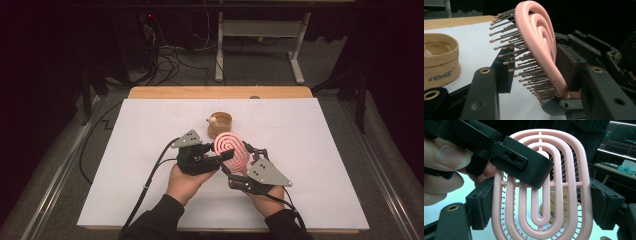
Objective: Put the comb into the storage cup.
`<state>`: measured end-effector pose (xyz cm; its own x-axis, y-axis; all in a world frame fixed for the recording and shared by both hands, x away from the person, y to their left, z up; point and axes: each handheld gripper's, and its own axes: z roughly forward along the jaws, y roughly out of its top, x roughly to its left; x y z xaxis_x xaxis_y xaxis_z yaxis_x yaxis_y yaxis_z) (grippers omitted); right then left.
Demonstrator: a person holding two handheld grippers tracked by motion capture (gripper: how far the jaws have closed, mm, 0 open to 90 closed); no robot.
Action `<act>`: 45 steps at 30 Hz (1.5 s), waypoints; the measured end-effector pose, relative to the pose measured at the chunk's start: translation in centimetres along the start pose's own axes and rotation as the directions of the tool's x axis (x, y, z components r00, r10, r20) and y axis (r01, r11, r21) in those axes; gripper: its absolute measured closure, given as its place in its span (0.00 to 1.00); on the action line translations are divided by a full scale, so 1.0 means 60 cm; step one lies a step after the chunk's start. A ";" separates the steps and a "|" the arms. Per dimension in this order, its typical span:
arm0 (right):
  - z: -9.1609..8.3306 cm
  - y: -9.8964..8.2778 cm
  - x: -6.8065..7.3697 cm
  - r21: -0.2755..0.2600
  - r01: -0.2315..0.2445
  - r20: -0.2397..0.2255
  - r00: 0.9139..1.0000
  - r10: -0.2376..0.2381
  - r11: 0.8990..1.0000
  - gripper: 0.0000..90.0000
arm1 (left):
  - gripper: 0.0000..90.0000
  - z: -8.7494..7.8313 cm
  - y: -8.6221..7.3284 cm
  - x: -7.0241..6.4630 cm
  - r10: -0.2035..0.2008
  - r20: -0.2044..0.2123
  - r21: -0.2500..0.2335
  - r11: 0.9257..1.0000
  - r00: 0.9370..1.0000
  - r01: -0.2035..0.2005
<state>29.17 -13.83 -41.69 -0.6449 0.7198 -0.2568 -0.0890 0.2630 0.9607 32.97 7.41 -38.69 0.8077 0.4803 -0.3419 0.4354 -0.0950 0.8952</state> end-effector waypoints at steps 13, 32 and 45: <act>0.000 0.004 0.002 -0.002 0.020 0.019 1.000 -0.020 1.000 0.23 | 0.58 -0.001 0.001 -0.006 0.031 -0.014 -0.017 0.999 0.999 -0.031; 0.000 0.006 0.004 0.007 0.039 0.046 0.998 -0.039 0.999 0.23 | 0.67 0.000 0.002 -0.013 0.021 -0.007 -0.021 1.000 1.000 -0.021; -0.001 0.008 0.007 -0.002 0.042 0.057 0.998 -0.041 0.999 0.23 | 0.70 -0.003 0.008 -0.022 0.035 -0.011 -0.040 0.999 0.999 -0.035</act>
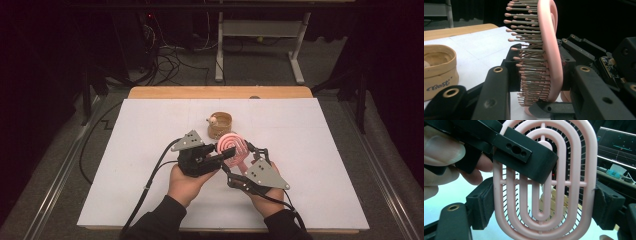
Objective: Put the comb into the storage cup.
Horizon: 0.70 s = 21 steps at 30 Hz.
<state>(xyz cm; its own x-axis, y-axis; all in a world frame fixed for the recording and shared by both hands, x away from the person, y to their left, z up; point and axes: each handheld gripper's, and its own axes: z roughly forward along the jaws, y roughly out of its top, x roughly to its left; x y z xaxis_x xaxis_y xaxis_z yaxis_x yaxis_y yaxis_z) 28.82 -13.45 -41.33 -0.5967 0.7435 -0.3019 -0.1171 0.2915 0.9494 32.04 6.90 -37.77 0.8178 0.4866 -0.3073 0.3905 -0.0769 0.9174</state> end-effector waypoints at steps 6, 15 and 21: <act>-0.001 0.001 0.000 -0.004 -0.003 0.001 1.000 0.003 1.000 0.23 | 0.70 0.000 0.002 -0.002 0.008 -0.006 0.000 1.000 1.000 -0.008; 0.001 0.000 -0.001 0.002 -0.009 -0.002 1.000 0.009 1.000 0.22 | 0.70 0.000 0.001 -0.003 0.012 -0.010 0.005 1.000 1.000 -0.012; 0.001 0.000 -0.001 0.005 -0.020 -0.004 1.000 0.020 1.000 0.22 | 0.70 0.000 0.005 -0.005 0.026 -0.014 0.008 1.000 1.000 -0.026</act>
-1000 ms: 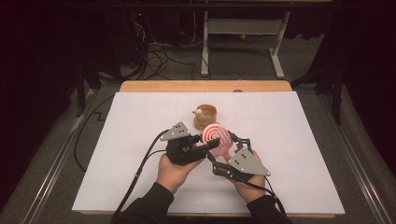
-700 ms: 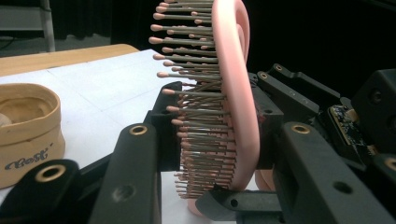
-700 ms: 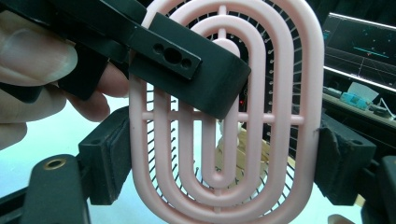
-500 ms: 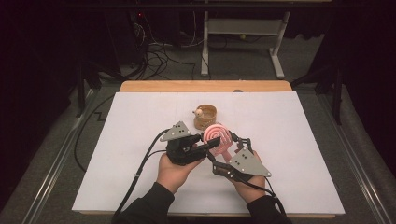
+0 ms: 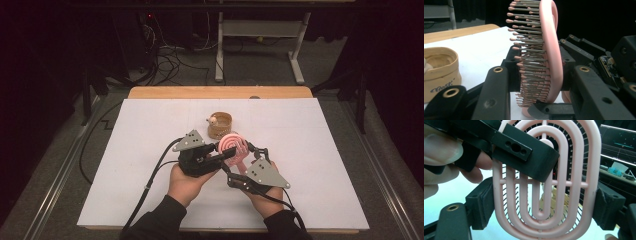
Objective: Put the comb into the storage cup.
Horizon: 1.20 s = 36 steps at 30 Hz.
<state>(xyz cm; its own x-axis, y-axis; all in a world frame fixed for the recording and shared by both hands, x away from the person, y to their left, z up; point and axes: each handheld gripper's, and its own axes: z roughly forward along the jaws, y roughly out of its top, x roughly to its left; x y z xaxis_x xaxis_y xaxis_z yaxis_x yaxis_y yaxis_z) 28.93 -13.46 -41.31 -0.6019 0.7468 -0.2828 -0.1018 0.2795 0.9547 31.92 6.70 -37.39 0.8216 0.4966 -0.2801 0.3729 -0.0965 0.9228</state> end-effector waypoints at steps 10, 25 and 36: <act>0.004 -0.001 -0.001 0.019 -0.016 -0.027 0.999 0.016 1.000 0.18 | 0.70 -0.002 0.004 -0.003 0.023 -0.011 0.004 1.000 1.000 -0.023; 0.011 -0.005 -0.007 0.048 -0.088 -0.068 0.994 0.091 0.995 0.01 | 0.70 -0.018 0.010 0.001 0.047 -0.044 -0.015 0.999 0.998 -0.048; 0.009 -0.008 -0.010 0.065 -0.115 -0.072 0.990 0.120 0.991 0.00 | 0.70 -0.036 0.012 0.010 0.047 -0.070 -0.025 0.999 0.996 -0.048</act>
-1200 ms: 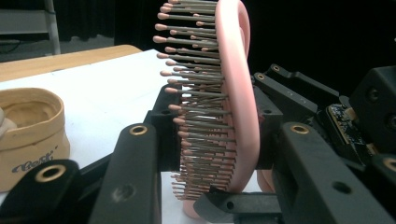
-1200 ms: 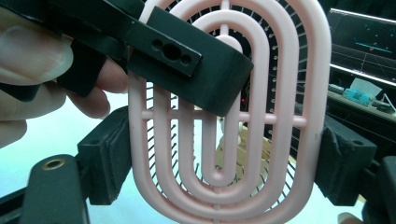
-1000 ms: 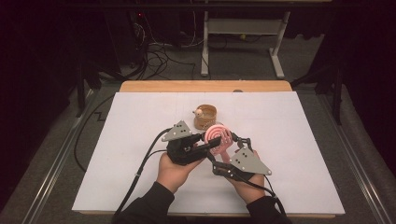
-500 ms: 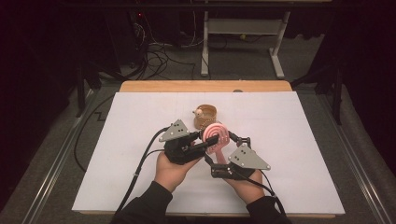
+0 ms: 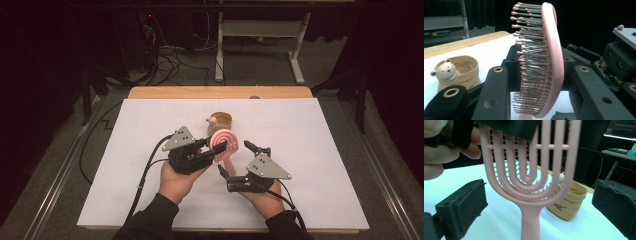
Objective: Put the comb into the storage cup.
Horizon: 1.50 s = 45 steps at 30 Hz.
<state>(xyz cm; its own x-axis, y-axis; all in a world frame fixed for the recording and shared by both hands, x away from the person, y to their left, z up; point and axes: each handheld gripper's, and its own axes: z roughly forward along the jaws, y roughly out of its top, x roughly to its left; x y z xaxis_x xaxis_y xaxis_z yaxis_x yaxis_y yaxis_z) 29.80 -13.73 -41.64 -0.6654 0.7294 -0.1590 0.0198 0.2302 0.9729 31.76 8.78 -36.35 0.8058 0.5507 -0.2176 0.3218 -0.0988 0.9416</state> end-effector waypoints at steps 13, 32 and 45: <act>-0.024 -0.012 -0.024 0.029 -0.034 0.007 0.999 0.034 0.999 0.00 | 0.70 -0.036 -0.004 0.020 0.012 -0.047 -0.018 1.000 0.999 -0.013; -0.101 -0.057 -0.075 0.069 -0.051 0.102 0.994 0.043 0.996 0.00 | 0.70 -0.095 -0.017 0.055 -0.005 -0.129 -0.048 0.999 0.992 -0.001; -0.139 -0.079 -0.101 0.089 -0.077 0.172 0.983 0.061 0.993 0.00 | 0.70 -0.128 -0.025 0.071 0.014 -0.165 -0.068 0.997 0.986 -0.025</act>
<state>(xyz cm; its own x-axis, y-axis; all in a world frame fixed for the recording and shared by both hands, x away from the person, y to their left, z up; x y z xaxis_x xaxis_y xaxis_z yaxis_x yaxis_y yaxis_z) 27.48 -24.62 -43.90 -0.5245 0.8421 -0.1256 0.1373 0.2292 0.9636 30.92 17.63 -36.73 0.7172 0.6784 -0.1594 0.2666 -0.0558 0.9622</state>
